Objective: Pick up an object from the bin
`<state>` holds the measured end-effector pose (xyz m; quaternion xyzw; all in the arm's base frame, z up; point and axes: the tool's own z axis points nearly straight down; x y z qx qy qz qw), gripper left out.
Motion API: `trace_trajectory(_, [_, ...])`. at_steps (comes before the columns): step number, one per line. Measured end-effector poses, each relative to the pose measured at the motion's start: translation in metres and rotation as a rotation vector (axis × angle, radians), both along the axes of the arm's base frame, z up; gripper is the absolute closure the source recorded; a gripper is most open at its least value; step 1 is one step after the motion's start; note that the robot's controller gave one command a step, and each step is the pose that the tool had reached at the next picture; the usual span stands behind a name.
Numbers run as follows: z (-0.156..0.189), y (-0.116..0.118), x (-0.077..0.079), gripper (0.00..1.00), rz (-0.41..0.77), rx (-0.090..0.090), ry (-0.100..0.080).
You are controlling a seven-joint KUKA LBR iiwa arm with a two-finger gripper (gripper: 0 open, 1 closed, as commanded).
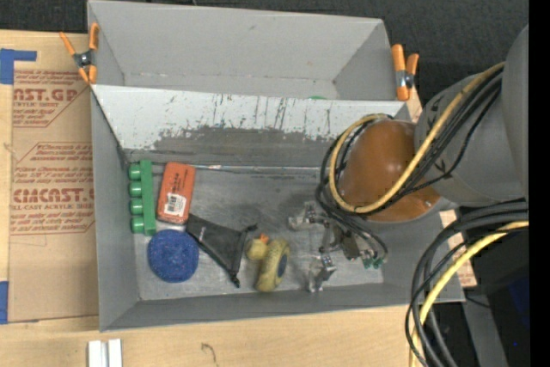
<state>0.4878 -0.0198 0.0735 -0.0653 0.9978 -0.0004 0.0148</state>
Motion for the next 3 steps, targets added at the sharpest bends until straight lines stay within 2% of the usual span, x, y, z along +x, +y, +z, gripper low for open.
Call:
trace_trajectory(1, [0.000, 0.000, 0.000, 0.00, 0.001, 0.000, 0.001])
trace_trajectory(2, [0.000, 0.082, 0.016, 1.00, 0.125, -0.003, 0.018])
trace_trajectory(3, [0.000, 0.082, 0.016, 1.00, 0.125, -0.003, 0.017])
